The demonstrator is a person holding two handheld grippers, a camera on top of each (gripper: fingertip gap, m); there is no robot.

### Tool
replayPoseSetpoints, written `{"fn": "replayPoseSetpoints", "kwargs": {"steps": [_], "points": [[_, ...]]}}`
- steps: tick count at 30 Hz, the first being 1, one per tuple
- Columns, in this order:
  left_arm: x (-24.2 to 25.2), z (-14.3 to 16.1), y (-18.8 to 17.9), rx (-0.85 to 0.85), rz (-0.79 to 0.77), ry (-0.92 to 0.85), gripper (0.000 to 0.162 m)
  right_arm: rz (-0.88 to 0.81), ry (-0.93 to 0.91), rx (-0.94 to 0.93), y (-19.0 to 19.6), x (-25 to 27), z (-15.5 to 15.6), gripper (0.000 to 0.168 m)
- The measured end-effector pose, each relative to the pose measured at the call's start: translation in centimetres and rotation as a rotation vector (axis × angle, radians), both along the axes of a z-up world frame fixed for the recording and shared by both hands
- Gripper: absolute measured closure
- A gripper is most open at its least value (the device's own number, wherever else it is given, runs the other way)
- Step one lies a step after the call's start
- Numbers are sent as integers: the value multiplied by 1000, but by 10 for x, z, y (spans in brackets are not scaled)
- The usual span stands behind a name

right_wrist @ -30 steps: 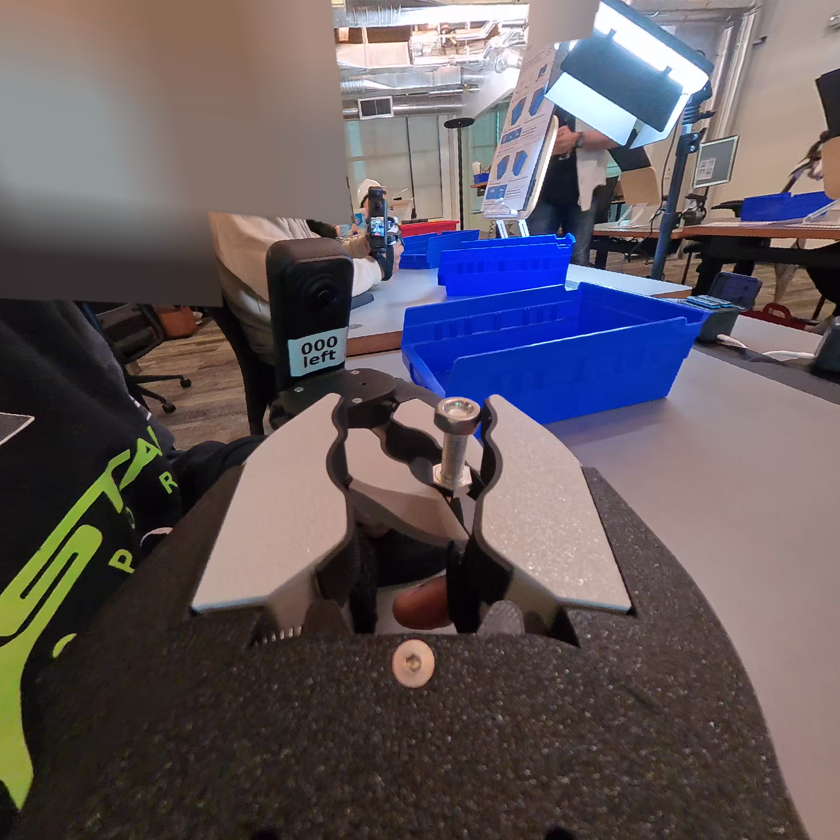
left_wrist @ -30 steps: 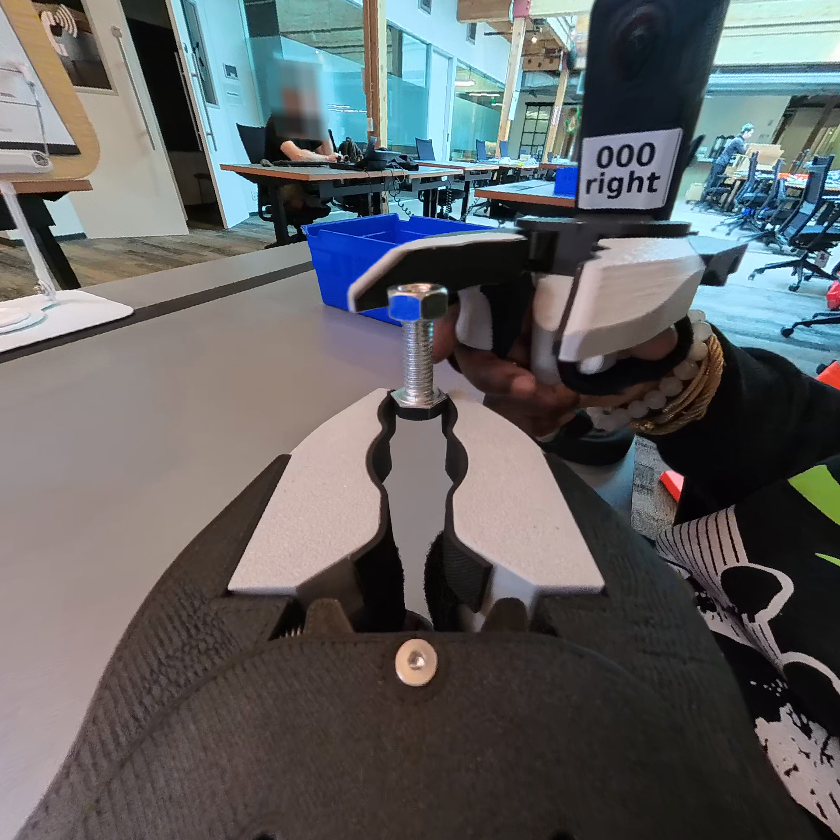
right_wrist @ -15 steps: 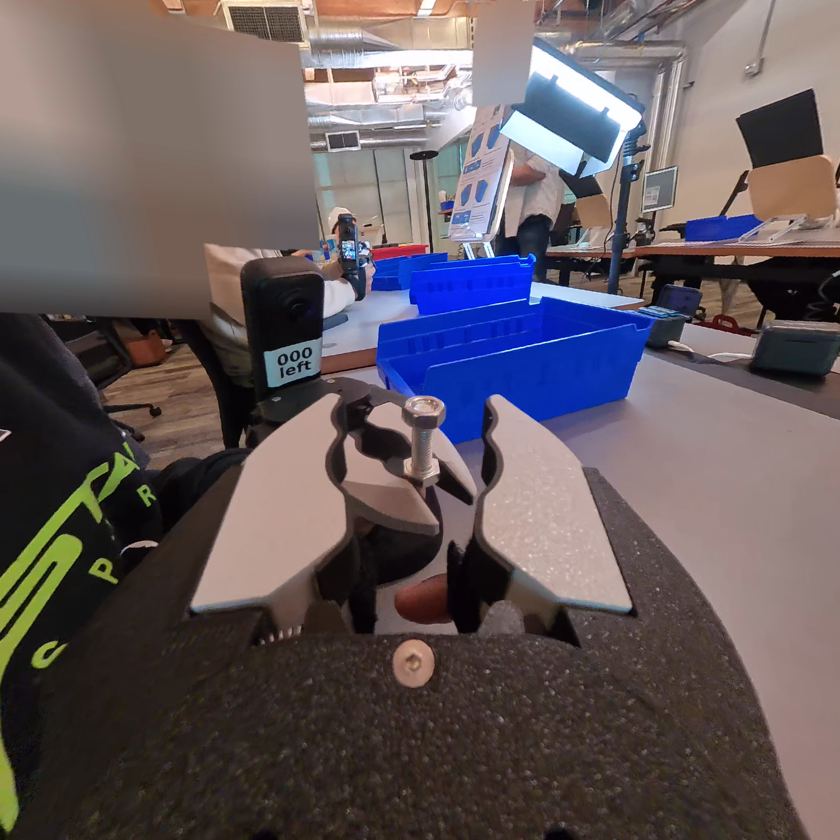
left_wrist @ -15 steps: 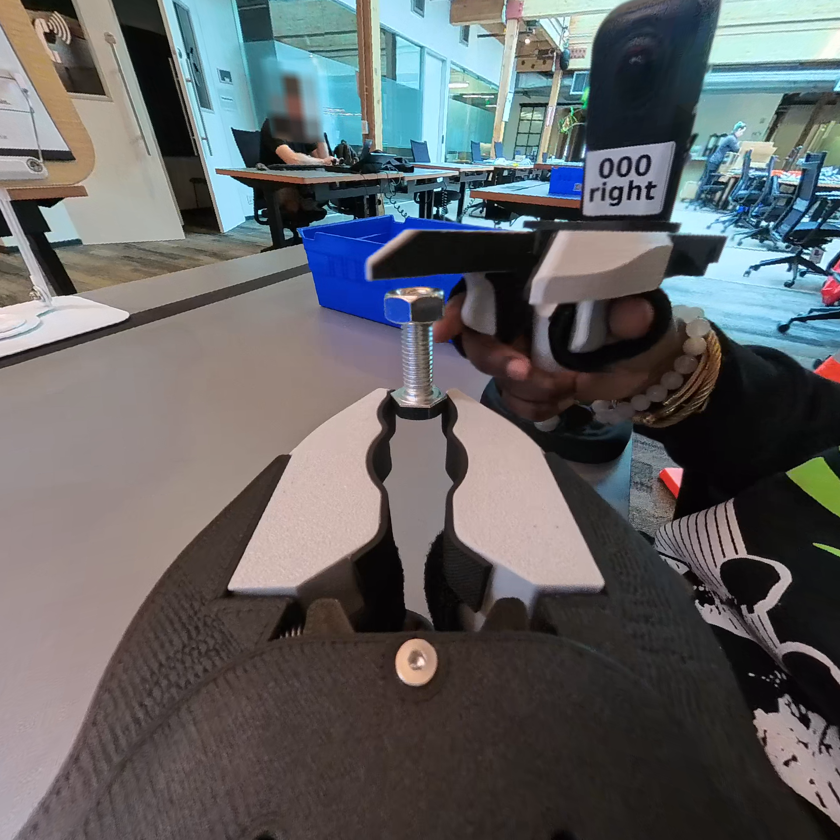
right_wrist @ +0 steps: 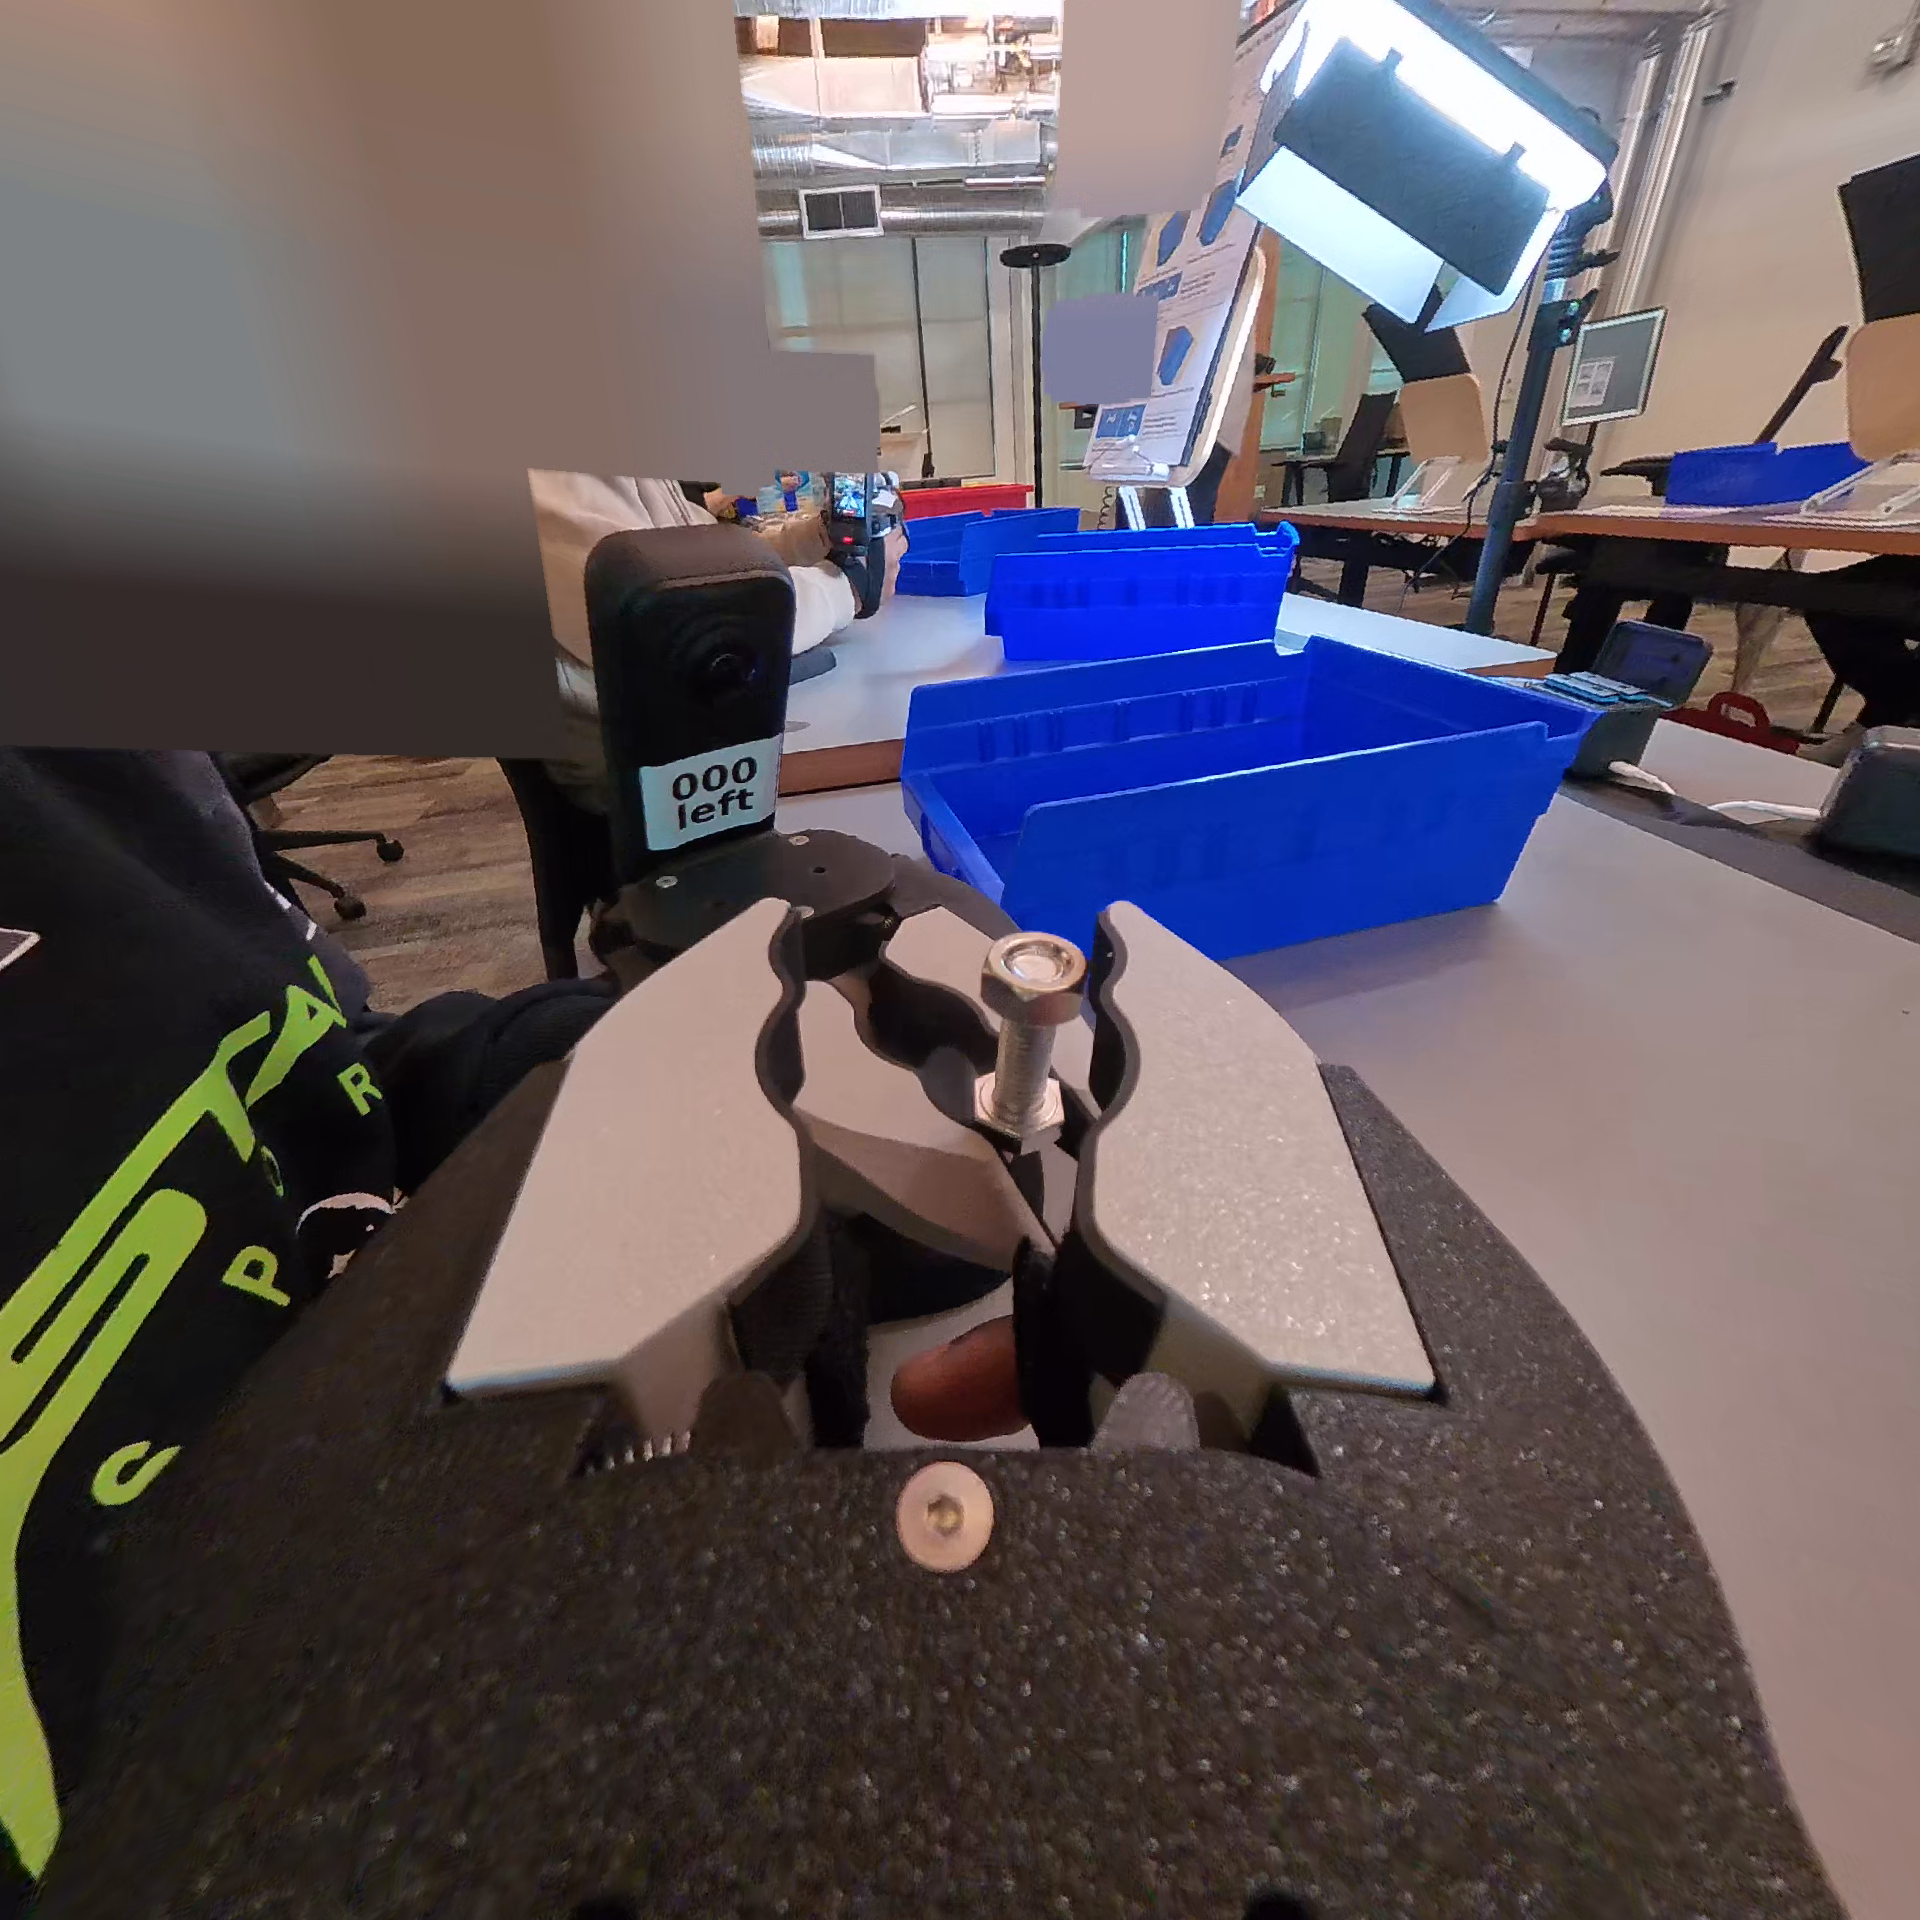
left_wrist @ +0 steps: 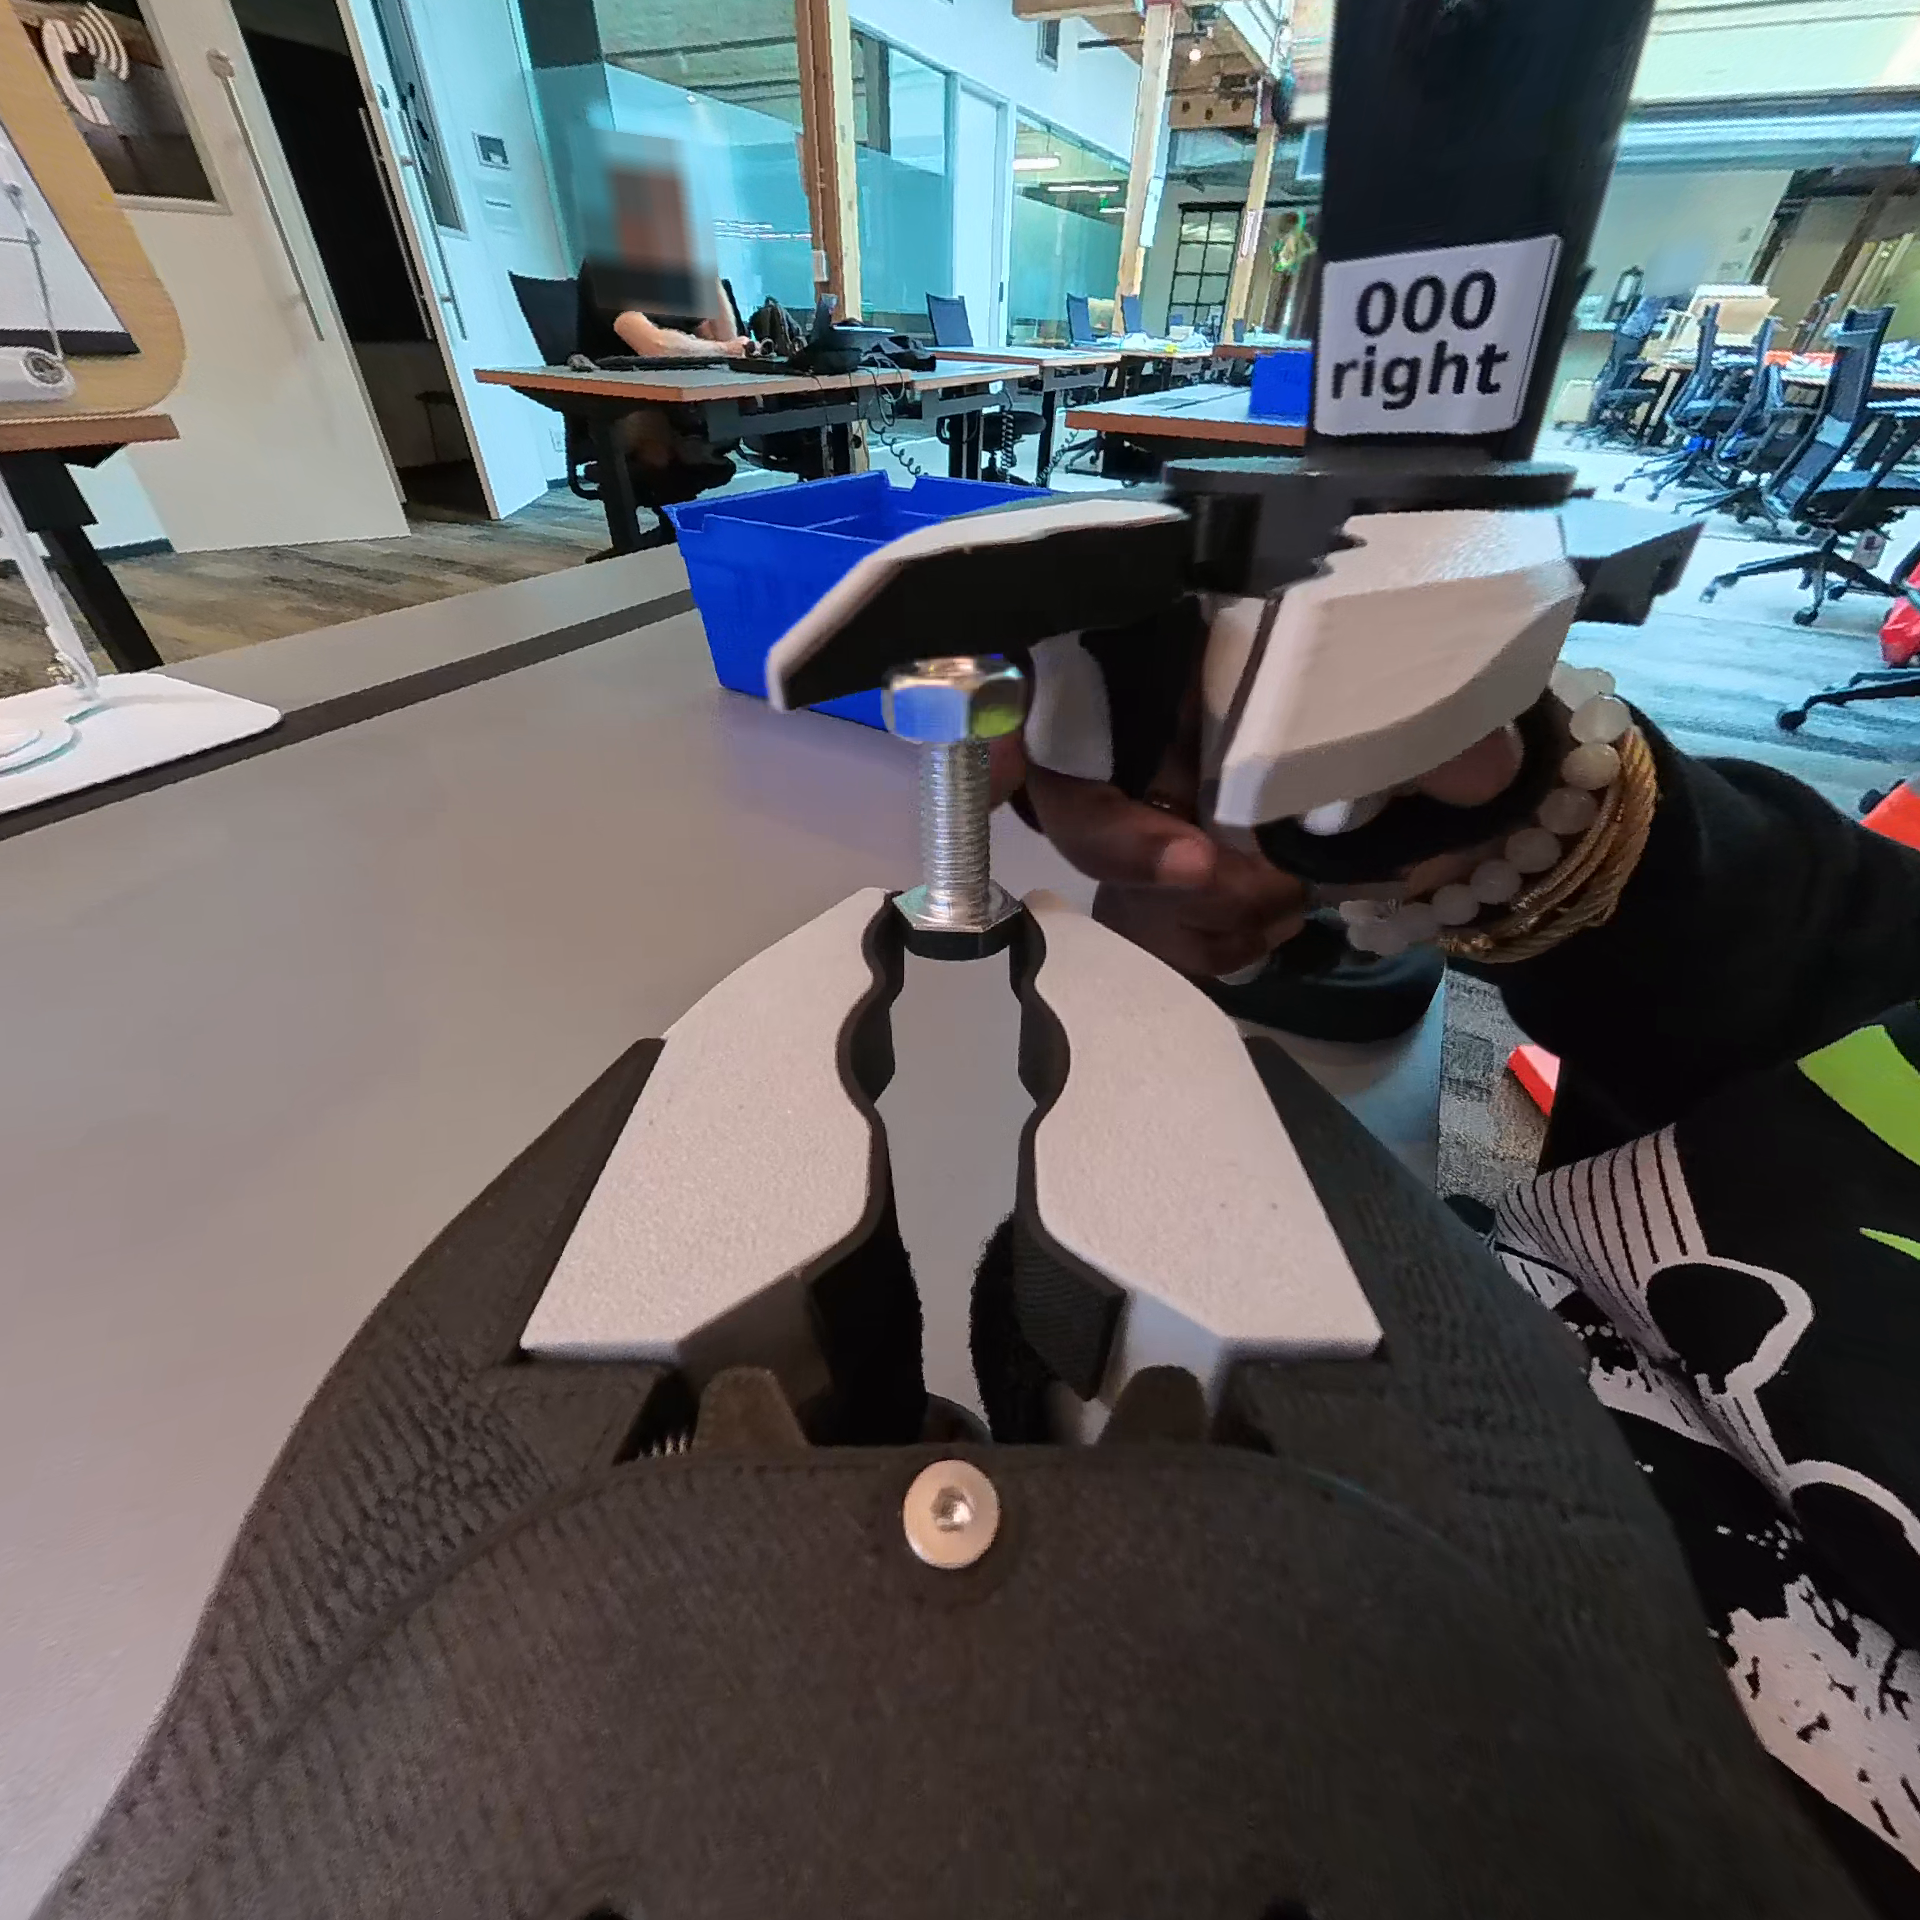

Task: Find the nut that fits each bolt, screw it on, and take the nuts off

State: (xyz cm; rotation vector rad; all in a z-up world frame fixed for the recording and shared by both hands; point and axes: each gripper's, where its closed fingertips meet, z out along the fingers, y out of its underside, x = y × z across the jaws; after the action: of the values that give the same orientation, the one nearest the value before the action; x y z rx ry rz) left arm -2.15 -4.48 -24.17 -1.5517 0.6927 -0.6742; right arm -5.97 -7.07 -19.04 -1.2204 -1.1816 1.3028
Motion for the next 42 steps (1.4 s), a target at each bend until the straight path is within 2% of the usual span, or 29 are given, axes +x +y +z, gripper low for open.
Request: {"fn": "replayPoseSetpoints", "kwargs": {"steps": [8, 12, 15, 17, 22, 25, 28, 30, 32, 42], "points": [[-1, 1, 1, 0, 9, -4, 142, -32, 20, -23, 2, 13, 1, 125], [-3, 2, 1, -1, 15, -18, 142, -18, 36, -37, -1, 21, 2, 143], [-2, 2, 1, -2, 13, -17, 142, 5, 49, -53, -4, 26, 3, 147], [-2, 1, 1, 1, 12, -12, 142, -21, 64, -51, 1, 26, 3, 144], [-1, 2, -1, 10, 3, -5, 142, -61, 88, -71, 13, 13, 2, 101], [2, -1, -2, 16, 1, 23, 142, -26, 49, -74, 9, -2, -4, 88], [4, -3, -2, 26, 5, 59, 142, -15, -6, -41, 5, -12, -10, 86], [4, -3, -2, 25, 10, 59, 142, -16, -24, -13, 4, -13, -12, 93], [3, -4, 0, 17, 19, 62, 142, 7, -19, -7, -1, -11, -10, 101], [0, -2, 2, 7, 41, 41, 142, -23, 2, -13, -2, 3, -7, 108]]}}
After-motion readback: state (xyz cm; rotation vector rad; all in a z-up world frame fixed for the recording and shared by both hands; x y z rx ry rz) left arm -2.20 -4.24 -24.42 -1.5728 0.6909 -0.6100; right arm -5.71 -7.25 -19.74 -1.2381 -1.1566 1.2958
